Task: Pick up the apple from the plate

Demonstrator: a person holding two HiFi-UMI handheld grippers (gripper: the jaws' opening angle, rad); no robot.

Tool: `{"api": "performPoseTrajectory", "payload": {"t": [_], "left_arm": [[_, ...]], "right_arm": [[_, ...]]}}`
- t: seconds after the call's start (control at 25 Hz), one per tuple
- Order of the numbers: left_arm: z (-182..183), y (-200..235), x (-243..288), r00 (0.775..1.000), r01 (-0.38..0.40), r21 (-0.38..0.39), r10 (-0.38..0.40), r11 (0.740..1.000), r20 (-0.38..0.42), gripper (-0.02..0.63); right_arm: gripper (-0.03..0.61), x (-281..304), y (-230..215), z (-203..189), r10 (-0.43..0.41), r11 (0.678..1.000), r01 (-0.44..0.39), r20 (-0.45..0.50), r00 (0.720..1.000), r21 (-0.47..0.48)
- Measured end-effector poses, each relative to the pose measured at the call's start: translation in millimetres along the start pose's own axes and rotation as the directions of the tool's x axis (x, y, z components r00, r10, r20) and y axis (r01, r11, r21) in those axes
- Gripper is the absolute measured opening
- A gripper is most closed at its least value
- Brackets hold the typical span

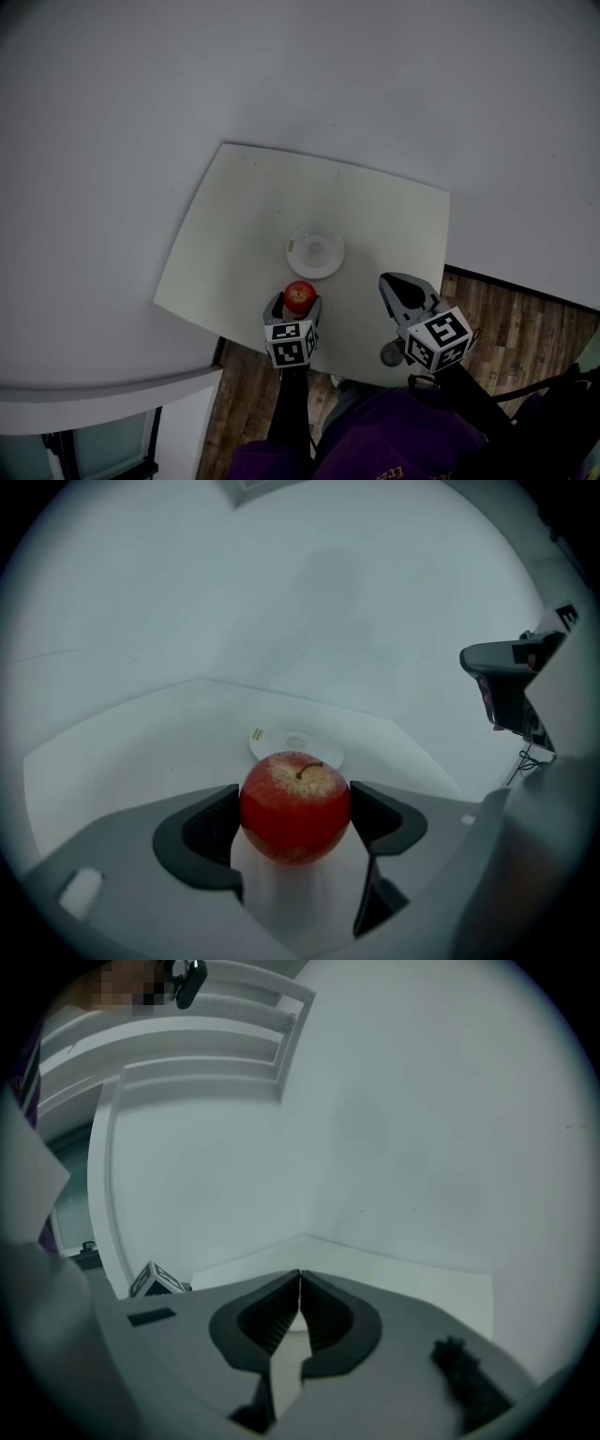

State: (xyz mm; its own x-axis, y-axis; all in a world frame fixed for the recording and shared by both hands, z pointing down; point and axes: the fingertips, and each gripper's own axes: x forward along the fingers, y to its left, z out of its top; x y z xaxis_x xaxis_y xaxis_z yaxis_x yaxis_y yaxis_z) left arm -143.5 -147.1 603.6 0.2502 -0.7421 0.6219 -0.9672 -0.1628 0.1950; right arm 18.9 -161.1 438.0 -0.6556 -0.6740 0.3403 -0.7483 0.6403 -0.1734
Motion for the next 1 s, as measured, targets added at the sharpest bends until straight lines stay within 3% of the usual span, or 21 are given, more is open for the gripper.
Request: {"api": "performPoseTrajectory", "payload": {"t": [0.72,1.0], "left_arm": [[-7.5,2.6,-4.7,0.999,-0.003,-0.068,0.005,0.998,0.033,0.379],[-4.8,2.1,-10.0,0.998,-0.008,-0.055,0.012,0.998,0.064,0.385]], "right_arm": [[0.011,-2.4,-0.5,1.2,-0.001,1.0,0.001,0.005,1.0,-0.005],[0.011,-4.1,0.1,2.5,0.003,1.0,-0.003,0.01,1.0,-0.005]]}}
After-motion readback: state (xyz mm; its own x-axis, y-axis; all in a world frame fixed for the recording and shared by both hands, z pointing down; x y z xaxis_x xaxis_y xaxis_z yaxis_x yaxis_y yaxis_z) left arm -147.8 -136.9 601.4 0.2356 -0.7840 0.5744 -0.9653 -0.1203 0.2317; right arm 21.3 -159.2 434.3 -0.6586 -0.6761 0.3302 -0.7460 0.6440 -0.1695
